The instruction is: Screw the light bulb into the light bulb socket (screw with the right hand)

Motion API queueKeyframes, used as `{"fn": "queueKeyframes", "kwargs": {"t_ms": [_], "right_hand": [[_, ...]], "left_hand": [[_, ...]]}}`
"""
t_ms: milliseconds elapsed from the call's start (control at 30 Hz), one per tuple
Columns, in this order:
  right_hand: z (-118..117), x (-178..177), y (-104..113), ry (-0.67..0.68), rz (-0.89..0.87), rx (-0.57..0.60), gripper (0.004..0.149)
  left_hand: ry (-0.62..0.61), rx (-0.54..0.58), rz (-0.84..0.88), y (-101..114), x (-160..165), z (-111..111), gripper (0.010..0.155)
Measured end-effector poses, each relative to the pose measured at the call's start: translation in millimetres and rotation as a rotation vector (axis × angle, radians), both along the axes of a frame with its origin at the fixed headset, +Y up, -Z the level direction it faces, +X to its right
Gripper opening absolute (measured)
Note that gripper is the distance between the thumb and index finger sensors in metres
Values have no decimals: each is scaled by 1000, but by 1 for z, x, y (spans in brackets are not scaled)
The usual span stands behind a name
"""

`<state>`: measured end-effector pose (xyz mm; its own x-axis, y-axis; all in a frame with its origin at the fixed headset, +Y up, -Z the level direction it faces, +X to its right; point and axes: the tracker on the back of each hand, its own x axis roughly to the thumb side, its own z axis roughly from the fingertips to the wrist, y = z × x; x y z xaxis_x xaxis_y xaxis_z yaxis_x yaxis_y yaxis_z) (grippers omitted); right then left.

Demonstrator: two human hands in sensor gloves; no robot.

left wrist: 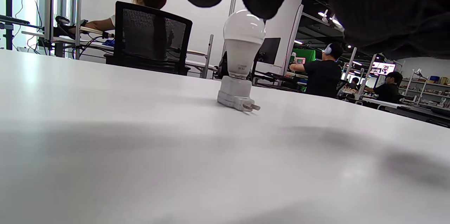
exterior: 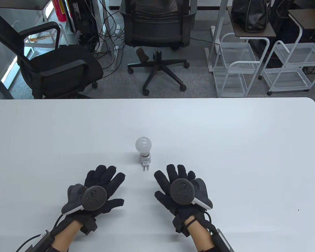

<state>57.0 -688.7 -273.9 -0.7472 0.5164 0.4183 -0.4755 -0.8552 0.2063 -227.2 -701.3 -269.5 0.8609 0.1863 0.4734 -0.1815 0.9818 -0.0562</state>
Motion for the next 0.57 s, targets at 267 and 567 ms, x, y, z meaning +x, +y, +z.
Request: {"fn": "queueKeyframes", "kwargs": {"t_ms": [267,567], "right_hand": [[-2,4,-4,-2,-31,-31,61],[-3,3,-6,-1,-40,-48,60]], "left_hand": [[19,4,45,3,-2,-1,87],[21,-3,41,1,-1,-1,87]]}}
